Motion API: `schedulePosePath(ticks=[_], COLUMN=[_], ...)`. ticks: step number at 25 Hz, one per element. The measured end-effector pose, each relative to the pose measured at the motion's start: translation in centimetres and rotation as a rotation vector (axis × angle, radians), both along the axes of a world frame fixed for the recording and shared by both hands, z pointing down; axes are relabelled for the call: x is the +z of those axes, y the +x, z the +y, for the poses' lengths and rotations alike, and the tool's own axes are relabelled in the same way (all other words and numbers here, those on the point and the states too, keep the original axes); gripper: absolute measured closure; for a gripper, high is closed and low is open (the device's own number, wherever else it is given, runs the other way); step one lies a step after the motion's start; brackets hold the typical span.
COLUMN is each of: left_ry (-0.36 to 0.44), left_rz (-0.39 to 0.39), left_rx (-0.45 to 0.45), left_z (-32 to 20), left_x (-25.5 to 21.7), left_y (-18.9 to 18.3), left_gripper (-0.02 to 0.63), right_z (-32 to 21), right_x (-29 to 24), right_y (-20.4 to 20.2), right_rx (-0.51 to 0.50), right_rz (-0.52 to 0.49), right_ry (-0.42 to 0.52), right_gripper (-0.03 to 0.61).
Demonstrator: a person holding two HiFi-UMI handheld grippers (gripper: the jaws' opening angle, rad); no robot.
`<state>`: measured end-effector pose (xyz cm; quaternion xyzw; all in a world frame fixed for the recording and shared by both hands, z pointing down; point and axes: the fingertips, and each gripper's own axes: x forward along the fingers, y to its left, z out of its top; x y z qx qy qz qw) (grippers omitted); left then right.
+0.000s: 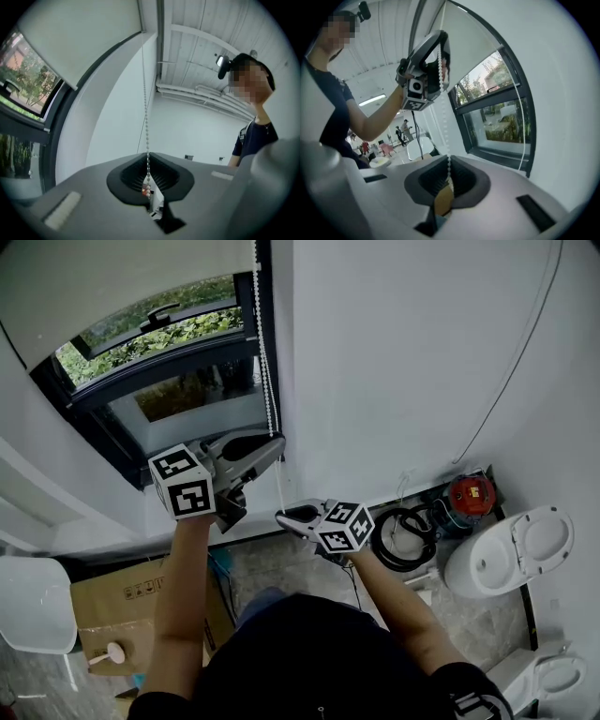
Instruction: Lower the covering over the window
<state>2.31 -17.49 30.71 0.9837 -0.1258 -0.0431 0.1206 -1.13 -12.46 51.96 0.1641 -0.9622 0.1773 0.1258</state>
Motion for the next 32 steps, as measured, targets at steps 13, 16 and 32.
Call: schedulePosePath(ticks=[13, 16, 32], left_ry=[-0.173, -0.210, -0.354], left_rz=[-0.003, -0.003, 0.014], left_rx=[0.030, 0.024, 0.024], left_z=[1.9, 2.2, 4.8], left_x=[8.3, 10.0, 17.8], left_y=[-1.3, -1.7, -1.4], left_gripper=[0.591, 0.591, 0.591], right_z=[1.9, 2.6, 5.8], right_x=[8.1, 9.7, 17.0], right_y=[-0.8, -1.0, 0.6], right_rx=[-0.007, -0.011, -0.041], right_rz=[0.085, 0.103, 0.201], right_ry=[-0.160, -0.187, -0.247], right_gripper=[0.560, 0.560, 0.560])
